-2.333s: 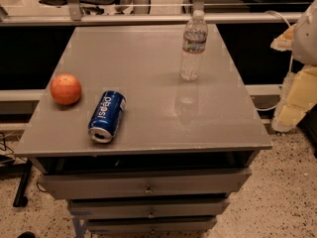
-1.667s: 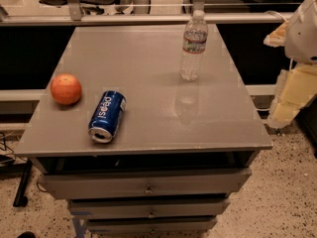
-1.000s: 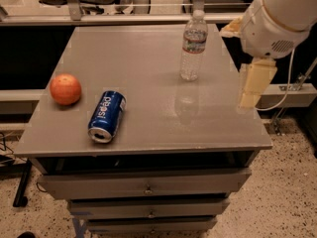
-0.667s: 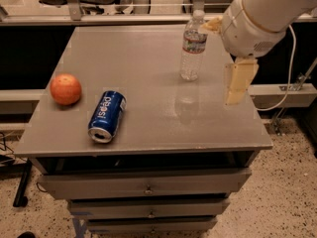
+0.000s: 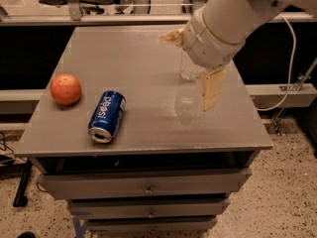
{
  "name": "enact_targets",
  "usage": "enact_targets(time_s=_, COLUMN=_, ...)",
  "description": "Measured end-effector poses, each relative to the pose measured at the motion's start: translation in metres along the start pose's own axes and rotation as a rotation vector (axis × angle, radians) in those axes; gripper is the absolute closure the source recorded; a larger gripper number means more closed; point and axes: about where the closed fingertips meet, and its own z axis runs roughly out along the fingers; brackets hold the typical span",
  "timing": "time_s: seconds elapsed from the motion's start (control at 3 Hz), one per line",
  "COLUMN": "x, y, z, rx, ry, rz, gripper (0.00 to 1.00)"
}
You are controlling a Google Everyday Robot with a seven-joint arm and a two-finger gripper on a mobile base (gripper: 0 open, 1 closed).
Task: Place pepsi can upright
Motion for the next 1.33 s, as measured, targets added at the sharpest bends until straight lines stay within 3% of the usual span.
enact_targets(time_s=0.33, x=-0.043, y=-0.014, z=0.016, rx=0.0, ry=-0.093, rz=-0.184, gripper=0.0)
enact_targets(time_s=0.67, x=-0.043, y=-0.014, z=0.016, rx=0.0, ry=-0.093, rz=-0.184, gripper=0.0)
enact_targets(time_s=1.0, x=-0.052, y=-0.02, z=0.017, rx=0.004, ry=-0.111, rz=-0.263, gripper=0.0)
enact_targets(time_s=1.33, x=-0.077, y=-0.04, z=0.043, rx=-0.024, ry=-0.138, rz=-0.407, gripper=0.0)
